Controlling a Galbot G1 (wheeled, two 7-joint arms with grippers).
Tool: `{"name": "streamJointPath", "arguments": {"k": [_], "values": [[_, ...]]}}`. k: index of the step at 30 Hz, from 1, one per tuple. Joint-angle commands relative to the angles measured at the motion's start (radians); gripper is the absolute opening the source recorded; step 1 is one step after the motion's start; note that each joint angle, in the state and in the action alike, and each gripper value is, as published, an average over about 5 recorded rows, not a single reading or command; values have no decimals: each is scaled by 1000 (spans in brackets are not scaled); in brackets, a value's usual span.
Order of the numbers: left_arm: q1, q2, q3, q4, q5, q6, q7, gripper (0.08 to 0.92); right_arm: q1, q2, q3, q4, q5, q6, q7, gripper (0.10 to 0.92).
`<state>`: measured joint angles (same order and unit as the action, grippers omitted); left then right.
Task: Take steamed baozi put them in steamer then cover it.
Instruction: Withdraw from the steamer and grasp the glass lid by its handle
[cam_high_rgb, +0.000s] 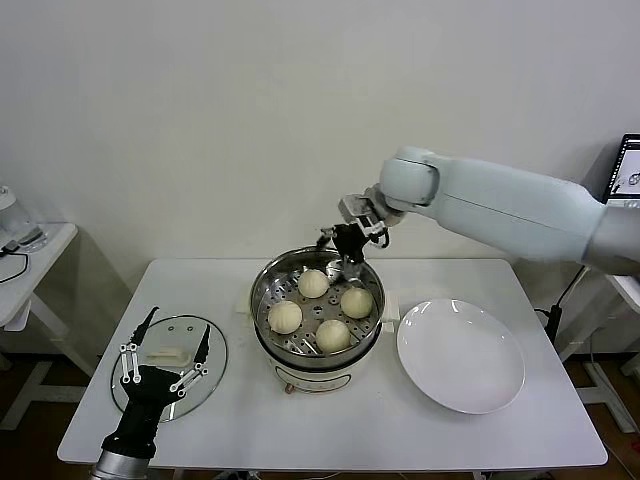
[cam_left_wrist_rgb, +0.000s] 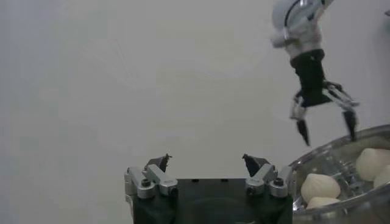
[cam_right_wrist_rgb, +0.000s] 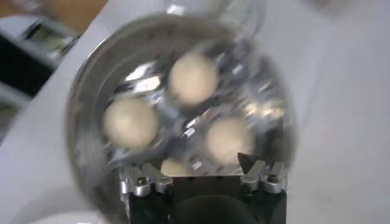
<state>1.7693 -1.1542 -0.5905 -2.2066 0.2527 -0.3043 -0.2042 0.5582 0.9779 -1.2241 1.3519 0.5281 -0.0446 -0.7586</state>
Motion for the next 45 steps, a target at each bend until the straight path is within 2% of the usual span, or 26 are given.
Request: {"name": "streamJointPath", "arguments": {"k": [1,5,12,17,25,34,45], "values": [[-44,9,8,21,125,38,-70,823,-379,-192,347,103,-33,273,1034,823],[-64,14,9,39,185,51,-105,823,-587,-209,520,86,-90,354,1174,823],[-100,20,6,78,247,55,-125,823,-1008,-179,954,110,-152,380,1178,823],[-112,25,-12,126,309,29,-131,823,-1254,-79,1263,121,-203,399,1146,823],[-108,38,-37,242,430,18,-143,823,-1572,169,1659,156,-277,439,1065,823],[-108,62,-52,389,617,30,-137,823,-1819,260,1801,189,-240,494,986,823],[-109,76,-67,521,776,57,-120,823,-1909,300,1821,211,-233,508,931,823]]}}
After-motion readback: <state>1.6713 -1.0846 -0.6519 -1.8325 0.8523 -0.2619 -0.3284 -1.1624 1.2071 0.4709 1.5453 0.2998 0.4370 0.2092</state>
